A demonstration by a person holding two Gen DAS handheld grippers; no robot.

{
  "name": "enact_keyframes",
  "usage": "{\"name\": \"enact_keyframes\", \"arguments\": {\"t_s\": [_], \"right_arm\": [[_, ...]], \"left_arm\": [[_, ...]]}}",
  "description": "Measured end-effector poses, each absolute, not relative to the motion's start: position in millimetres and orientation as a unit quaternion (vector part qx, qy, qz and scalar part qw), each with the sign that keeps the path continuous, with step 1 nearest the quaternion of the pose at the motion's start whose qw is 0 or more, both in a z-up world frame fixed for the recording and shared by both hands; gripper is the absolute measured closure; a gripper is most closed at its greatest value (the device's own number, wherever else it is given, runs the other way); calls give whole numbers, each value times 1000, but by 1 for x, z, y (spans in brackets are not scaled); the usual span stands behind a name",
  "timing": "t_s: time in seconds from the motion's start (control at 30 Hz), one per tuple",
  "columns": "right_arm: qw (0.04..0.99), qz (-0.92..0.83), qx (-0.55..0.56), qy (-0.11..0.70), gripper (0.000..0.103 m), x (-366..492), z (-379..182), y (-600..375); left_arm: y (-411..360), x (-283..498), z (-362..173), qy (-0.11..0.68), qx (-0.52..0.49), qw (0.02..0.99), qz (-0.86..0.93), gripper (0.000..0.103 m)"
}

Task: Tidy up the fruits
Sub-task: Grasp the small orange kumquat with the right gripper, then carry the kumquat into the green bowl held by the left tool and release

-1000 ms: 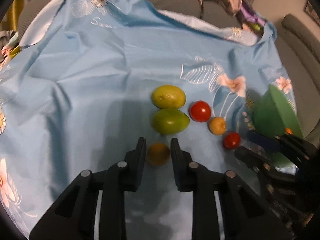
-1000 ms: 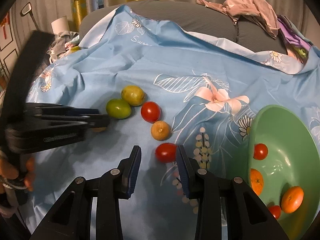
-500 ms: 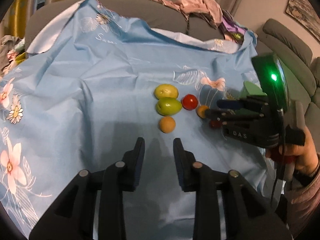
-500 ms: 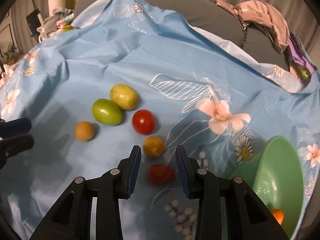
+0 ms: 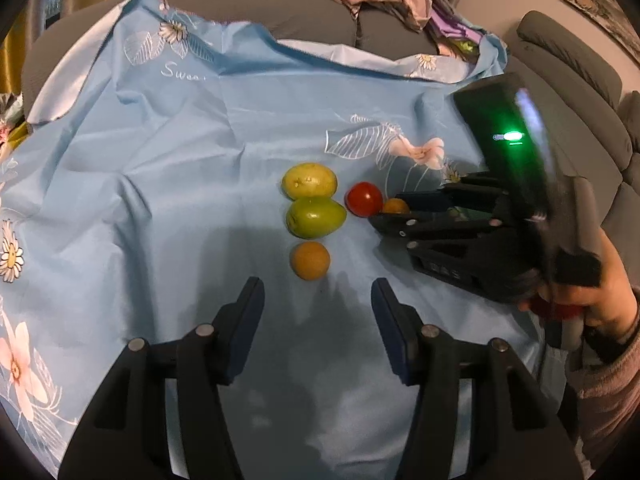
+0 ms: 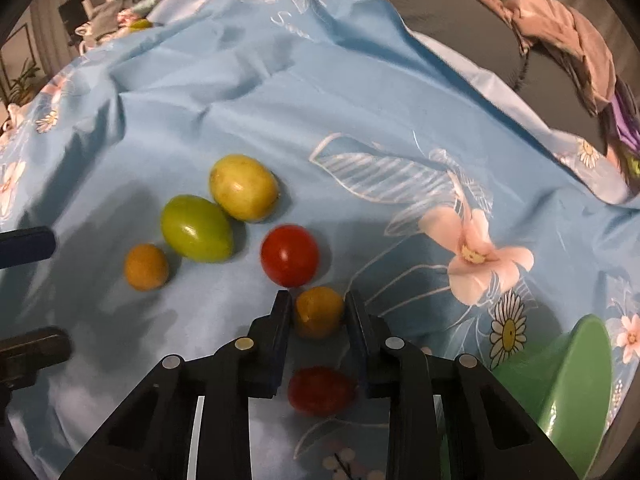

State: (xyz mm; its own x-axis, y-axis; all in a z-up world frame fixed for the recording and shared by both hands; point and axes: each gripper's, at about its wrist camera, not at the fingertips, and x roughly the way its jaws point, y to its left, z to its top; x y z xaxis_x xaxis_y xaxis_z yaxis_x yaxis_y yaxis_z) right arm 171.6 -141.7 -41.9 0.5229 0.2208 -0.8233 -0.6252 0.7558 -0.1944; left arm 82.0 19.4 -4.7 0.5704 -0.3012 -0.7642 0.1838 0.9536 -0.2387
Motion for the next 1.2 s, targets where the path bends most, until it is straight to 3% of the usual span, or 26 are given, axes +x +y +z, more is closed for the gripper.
{"name": "enact_keyframes", "arguments": {"t_s": [0.4,0.63,0.73,1.0,1.2], "right_arm": [[850,345,-126,378,74,104,-17,-199],[857,360,-89,357,74,97,-13,-221],[861,363,-77,349,74,98,-10,-229],[867,359,-61,339,74,97,-9,-244],[871,372,-35,319,74,94,1,-252]], "left_arm": [[-4,121,-23,502,-35,857,-108,52],[-14,129,-33,508,0,858,-74,65],[-17,127,-33,504,23,861,-68,78],[-10,124,-27,491,-28,867,-80,78],[-7,93,12,441,-56,891,-92,78]]}}
